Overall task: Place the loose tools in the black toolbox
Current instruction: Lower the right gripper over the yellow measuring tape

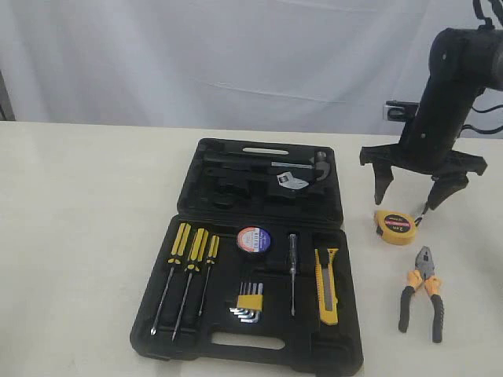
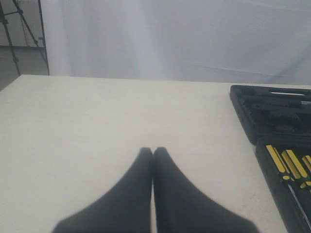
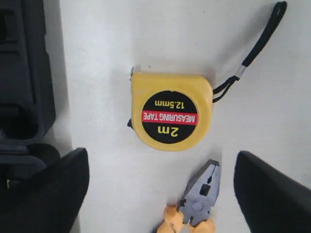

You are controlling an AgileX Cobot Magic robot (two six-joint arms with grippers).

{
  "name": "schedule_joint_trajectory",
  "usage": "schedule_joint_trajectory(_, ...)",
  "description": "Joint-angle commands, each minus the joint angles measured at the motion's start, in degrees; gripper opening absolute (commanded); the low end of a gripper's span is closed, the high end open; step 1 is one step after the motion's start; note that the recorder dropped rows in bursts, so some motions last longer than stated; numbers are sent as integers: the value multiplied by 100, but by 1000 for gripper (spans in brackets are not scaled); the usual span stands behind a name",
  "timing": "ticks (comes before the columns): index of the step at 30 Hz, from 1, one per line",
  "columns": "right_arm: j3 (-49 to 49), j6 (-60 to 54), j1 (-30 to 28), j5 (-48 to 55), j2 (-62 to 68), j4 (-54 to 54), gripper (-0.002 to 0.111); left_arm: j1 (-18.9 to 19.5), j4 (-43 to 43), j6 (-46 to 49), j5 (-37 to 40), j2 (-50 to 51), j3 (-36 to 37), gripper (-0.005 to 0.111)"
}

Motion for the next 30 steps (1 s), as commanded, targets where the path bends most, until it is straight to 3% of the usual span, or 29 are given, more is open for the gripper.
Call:
schedule_joint_trajectory(1, -41, 11, -23, -5, 147, -60, 77, -12, -14, -10, 5, -16, 12, 0)
schedule_joint_trajectory(23, -41, 230, -23, -609, 858, -60, 76, -12, -14, -10, 5, -16, 12, 0)
schedule_joint_trajectory(25, -41, 230, -23, -618, 858, -60, 72, -12, -14, -10, 5, -16, 12, 0)
schedule_joint_trajectory(30, -41, 291, -23, -657, 858, -60, 43, -12, -14, -10, 5, -16, 12, 0)
